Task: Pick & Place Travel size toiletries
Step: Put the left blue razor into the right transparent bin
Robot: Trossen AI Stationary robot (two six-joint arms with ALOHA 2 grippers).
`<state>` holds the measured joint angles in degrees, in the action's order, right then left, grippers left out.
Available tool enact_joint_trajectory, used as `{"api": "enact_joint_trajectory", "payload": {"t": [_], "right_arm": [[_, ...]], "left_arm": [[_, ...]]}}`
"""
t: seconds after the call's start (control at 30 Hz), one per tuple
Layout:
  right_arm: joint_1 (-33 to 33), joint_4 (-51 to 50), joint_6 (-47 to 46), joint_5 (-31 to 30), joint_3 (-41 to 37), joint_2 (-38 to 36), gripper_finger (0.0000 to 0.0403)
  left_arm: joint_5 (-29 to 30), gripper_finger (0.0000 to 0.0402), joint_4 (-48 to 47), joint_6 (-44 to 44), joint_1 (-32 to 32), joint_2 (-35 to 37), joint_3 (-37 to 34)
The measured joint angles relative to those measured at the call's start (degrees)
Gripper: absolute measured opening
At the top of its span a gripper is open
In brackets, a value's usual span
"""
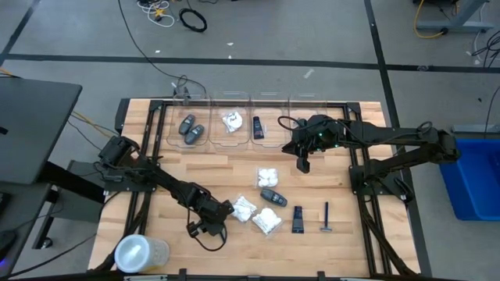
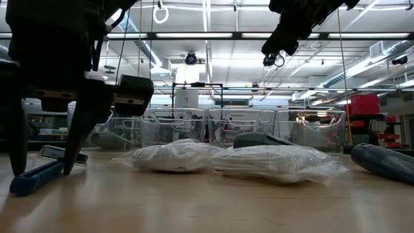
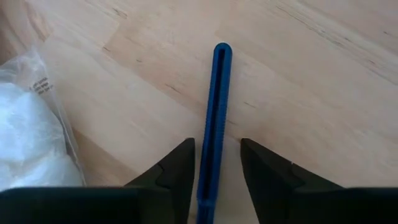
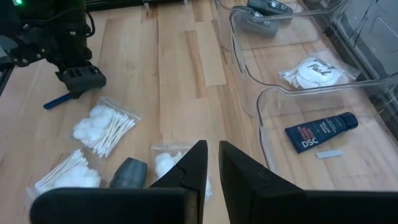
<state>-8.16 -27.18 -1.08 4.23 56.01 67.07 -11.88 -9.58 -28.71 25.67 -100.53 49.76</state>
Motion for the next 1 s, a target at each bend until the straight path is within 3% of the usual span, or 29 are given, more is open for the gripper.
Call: {"api": "enact_joint_trajectory", "payload": {"t": [0.57,1.0], "right_arm": [[0.0,0.0,0.0,-0.1,0.0,0.0,0.0046],[0.0,0.0,0.0,-0.1,0.0,0.0,0.0046]], "left_arm": [[0.2,0.0065,0.0,0.0,0.0,0.0,0.0],[0.2,0.0054,0.0,0.0,0.0,0.0,0.0]]}}
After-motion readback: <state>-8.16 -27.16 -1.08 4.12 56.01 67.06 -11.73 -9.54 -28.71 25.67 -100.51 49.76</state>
